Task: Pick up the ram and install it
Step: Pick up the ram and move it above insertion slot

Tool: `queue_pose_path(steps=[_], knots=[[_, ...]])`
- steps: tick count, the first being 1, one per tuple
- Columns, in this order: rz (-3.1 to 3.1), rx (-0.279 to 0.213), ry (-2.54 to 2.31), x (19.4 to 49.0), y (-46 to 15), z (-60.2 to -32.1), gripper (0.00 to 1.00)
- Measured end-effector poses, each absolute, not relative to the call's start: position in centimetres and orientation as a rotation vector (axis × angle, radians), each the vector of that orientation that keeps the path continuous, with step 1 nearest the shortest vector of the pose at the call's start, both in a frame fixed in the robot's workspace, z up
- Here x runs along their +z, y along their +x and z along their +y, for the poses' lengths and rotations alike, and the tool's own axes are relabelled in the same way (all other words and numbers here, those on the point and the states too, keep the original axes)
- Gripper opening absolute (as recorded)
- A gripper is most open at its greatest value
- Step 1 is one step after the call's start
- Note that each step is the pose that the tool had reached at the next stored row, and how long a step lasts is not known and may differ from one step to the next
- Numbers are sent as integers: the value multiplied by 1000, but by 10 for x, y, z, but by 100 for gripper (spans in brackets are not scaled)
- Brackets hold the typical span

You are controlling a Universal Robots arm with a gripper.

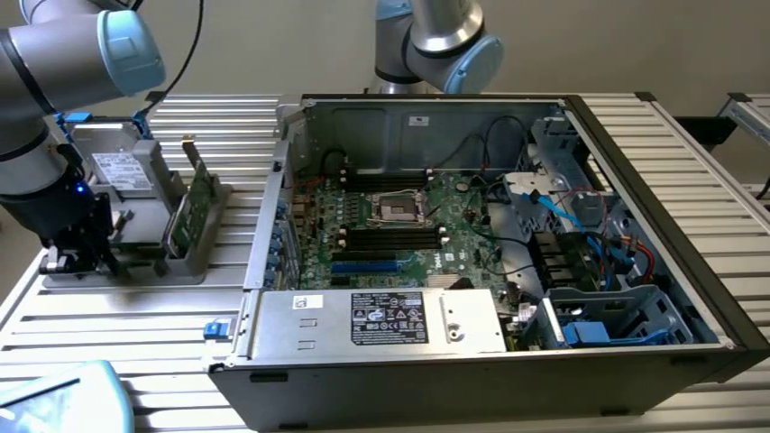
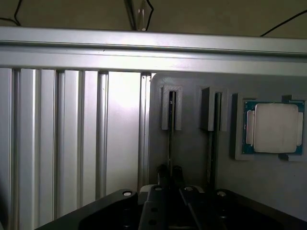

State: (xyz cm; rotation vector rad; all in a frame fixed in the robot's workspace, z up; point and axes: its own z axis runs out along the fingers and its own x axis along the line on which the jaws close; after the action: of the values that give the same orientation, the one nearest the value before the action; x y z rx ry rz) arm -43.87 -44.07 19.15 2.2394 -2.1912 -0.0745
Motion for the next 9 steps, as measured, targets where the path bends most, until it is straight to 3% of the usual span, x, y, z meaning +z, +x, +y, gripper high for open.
queue_pose_path(steps=[9], knots=[[-2191, -74, 2239, 192, -439, -441, 14]])
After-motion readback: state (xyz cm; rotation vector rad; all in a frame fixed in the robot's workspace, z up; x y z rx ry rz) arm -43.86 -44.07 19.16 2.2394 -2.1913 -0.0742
